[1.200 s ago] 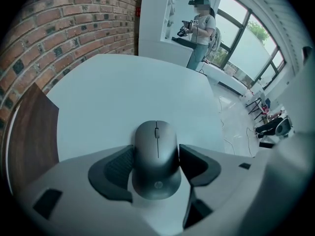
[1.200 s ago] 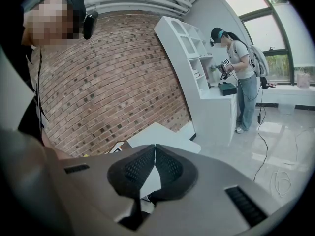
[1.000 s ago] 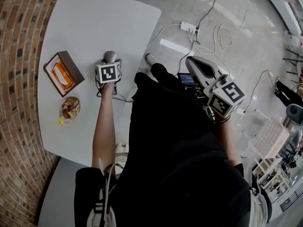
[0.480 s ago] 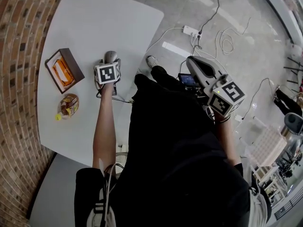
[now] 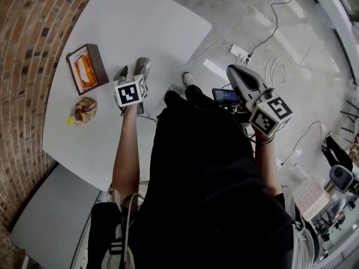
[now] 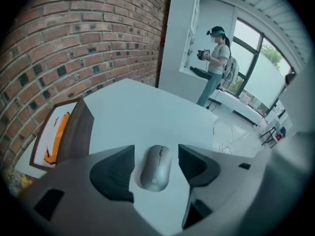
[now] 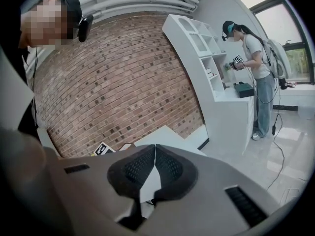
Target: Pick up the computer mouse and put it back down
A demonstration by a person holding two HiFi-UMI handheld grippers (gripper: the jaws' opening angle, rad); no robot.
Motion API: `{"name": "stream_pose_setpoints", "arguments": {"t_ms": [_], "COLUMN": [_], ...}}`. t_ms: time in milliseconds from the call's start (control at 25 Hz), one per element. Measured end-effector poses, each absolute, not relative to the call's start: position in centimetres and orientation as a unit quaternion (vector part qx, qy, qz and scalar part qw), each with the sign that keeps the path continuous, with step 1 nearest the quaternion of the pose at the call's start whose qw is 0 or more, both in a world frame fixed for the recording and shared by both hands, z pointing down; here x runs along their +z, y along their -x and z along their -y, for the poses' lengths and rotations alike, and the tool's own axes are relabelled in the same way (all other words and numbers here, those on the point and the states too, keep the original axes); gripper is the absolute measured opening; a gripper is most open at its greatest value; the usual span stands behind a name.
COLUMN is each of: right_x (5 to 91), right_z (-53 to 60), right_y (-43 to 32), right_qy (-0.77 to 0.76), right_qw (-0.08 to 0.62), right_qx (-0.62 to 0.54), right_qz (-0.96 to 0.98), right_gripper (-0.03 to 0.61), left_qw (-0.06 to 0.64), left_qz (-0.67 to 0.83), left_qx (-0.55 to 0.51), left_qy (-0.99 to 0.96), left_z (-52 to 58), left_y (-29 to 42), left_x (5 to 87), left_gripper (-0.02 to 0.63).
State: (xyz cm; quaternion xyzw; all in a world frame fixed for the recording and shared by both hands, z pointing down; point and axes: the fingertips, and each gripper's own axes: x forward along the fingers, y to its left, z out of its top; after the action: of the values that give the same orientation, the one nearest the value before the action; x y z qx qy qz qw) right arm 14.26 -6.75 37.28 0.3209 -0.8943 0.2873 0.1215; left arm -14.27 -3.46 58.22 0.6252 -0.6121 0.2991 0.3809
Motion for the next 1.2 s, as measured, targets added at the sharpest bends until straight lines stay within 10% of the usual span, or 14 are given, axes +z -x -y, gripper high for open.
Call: {"name": "stream_pose_setpoints", "arguments": {"t_ms": [1200], "right_x": [38.1], "right_z": [7.1], "right_y": [-3.7], "right_qy": [-0.099], "right_qw": [0.159], "right_qx": [0.26], "right_qz": [0.947], "right_gripper": [0.017], "left_qw": [0.319], "left_qz": [0.699], "left_qx": [0.022], "left_qy": [-0.64], "left_z": [-2.2], "left_y": [12.0], "left_x": [39.6], "left_gripper": [0.043]}}
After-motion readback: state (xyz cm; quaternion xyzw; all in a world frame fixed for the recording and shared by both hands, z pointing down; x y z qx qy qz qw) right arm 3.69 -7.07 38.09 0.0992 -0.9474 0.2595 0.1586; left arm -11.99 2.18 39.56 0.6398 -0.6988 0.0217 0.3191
